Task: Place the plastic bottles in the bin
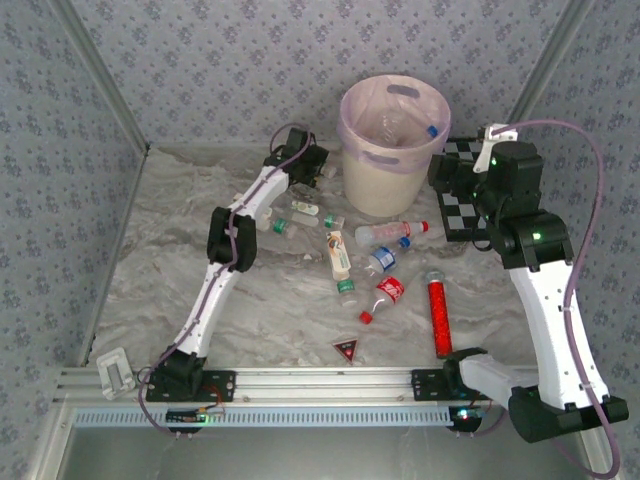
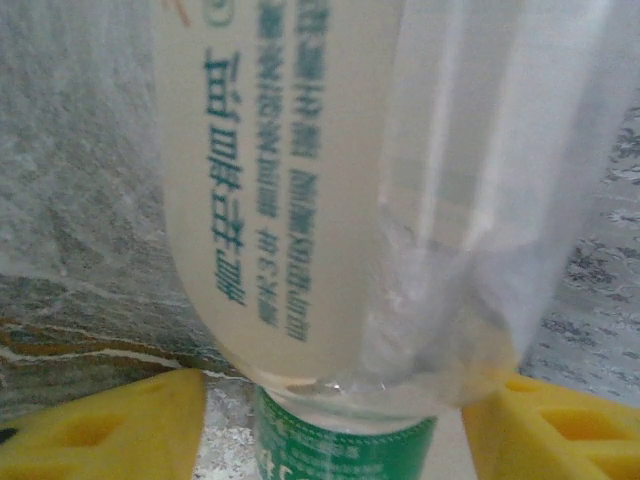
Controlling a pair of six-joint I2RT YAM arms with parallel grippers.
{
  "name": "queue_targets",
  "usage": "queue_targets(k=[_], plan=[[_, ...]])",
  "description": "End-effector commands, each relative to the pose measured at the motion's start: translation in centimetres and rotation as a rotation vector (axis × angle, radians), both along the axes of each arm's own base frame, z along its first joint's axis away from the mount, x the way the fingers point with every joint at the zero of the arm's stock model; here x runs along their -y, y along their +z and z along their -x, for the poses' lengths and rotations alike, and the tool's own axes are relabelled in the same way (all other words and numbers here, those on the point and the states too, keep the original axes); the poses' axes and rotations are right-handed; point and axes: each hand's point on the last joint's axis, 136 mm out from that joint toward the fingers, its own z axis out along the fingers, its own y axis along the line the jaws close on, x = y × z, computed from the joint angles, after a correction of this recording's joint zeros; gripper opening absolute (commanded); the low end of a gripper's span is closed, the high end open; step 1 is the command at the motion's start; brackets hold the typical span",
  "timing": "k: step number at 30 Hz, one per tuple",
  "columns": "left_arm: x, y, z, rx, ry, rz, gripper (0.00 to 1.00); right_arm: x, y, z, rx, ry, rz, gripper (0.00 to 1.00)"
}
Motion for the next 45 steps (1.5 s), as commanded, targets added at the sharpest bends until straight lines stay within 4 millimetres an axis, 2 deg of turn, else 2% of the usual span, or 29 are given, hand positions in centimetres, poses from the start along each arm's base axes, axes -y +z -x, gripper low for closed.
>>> queue_targets(k=[1, 6, 10, 13, 16, 17, 19, 22, 24, 27, 29, 33, 36, 40, 42, 45], plan=[[0.0, -3.8, 0.5, -0.067, 0.011, 0.0, 0.61, 0.2, 0.2, 0.1, 0.011, -0.015, -0.001, 1.0], [-0.2, -3.8, 0.2, -0.06, 0.004, 0.016, 0.44, 0.2, 0.3, 0.4, 0.005, -0.01, -0.01, 1.0], [-0.5, -1.5, 0.3, -0.023, -0.029, -0.016, 0.34, 0.1, 0.5, 1.0, 0.001, -0.004, -0.018, 1.0], [-0.9, 2.1, 0.4, 0.044, -0.063, -0.064, 0.32, -0.5, 0.8, 1.3, 0.003, 0.026, -0.05, 1.0], [-2.0, 6.2, 0.8, 0.136, -0.102, -0.139, 0.29, -2.1, 1.0, 1.5, 0.002, 0.11, -0.094, 1.0], [-2.6, 8.2, 0.9, 0.183, -0.114, -0.156, 0.29, -2.8, 1.1, 1.6, 0.001, 0.153, -0.1, 1.0], [-3.9, 10.3, 1.4, 0.262, -0.124, -0.196, 0.28, -4.0, 1.1, 2.1, -0.017, 0.23, -0.109, 1.0], [-6.5, 14.4, 3.1, 0.415, -0.122, -0.266, 0.22, -5.9, 0.8, 3.1, -0.054, 0.345, -0.13, 1.0], [-8.1, 16.5, 5.3, 0.499, -0.141, -0.328, 0.14, -7.0, 0.7, 3.6, -0.069, 0.413, -0.158, 1.0], [-8.8, 18.5, 9.2, 0.6, -0.24, -0.388, 0.05, -9.0, 0.9, 3.9, -0.065, 0.521, -0.219, 1.0], [-9.0, 18.5, 12.4, 0.644, -0.322, -0.406, 0.0, -10.5, 1.3, 3.7, -0.058, 0.594, -0.266, 1.0], [-9.1, 18.2, 19.8, 0.722, -0.506, -0.458, 0.0, -13.9, 0.9, 2.5, -0.086, 0.711, -0.319, 0.95], [-9.3, 17.7, 25.4, 0.752, -0.619, -0.514, 0.0, -16.9, -0.5, 0.8, -0.125, 0.749, -0.301, 0.92], [-7.2, 18.2, 33.0, 0.922, -0.807, -0.564, 0.0, -21.2, -3.2, -1.1, -0.229, 0.816, -0.307, 0.9], [-7.3, 18.2, 35.2, 0.956, -0.796, -0.569, 0.0, -23.1, -4.4, -1.9, -0.28, 0.86, -0.352, 0.91], [-7.7, 17.8, 36.7, 0.966, -0.785, -0.538, 0.0, -25.7, -5.4, -2.1, -0.306, 0.917, -0.364, 1.0]])
